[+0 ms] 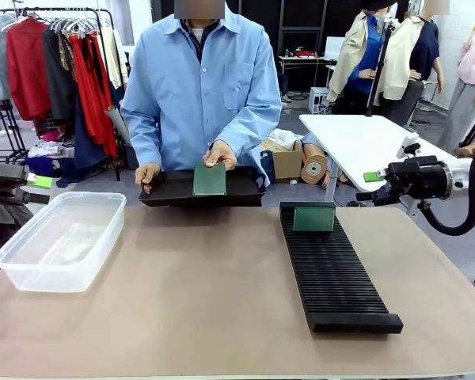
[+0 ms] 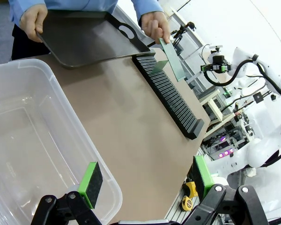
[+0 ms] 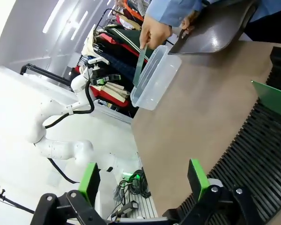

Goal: Sort PCBs into racks and boxes based on the side picked up.
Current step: Pick up the Blank PCB handed by the Human.

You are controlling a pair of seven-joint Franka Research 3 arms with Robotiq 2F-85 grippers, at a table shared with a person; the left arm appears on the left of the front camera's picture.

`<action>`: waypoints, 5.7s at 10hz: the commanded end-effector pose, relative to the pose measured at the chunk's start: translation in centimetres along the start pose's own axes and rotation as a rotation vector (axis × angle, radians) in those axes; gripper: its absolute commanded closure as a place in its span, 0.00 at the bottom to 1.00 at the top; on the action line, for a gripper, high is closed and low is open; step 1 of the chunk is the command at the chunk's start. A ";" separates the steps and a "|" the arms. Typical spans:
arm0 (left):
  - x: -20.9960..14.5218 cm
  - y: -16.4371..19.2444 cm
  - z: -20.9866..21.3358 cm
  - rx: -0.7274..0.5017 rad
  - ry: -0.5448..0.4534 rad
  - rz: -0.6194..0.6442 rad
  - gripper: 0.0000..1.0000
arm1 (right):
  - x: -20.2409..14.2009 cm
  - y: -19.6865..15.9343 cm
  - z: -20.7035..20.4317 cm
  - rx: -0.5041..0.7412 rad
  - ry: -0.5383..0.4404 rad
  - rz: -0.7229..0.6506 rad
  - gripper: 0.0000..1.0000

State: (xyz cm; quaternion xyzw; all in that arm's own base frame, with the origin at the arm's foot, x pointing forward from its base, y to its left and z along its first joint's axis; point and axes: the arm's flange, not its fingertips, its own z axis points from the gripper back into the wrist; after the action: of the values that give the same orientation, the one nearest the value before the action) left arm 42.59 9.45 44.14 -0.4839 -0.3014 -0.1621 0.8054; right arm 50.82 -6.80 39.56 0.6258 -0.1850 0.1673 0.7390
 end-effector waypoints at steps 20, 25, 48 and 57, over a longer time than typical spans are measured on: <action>1.9 1.5 -11.2 -0.174 0.069 0.112 0.00 | 0.0 0.0 0.0 0.000 0.000 0.000 0.00; 2.7 1.9 -20.0 -0.380 0.059 0.168 0.00 | 0.0 0.0 0.0 0.000 0.000 0.000 0.00; 5.7 -0.1 -35.1 -0.454 0.110 0.172 0.96 | 0.0 0.0 0.0 0.000 0.000 0.000 0.00; 5.1 0.2 -34.9 -0.444 0.140 0.165 1.00 | 0.0 0.0 0.0 0.000 0.000 0.000 0.00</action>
State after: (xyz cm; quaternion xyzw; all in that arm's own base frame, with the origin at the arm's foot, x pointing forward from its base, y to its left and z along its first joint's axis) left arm 58.08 -21.00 35.07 -0.6592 -0.1602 -0.1900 0.7097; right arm 50.85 -6.78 39.48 0.6288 -0.1803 0.1638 0.7384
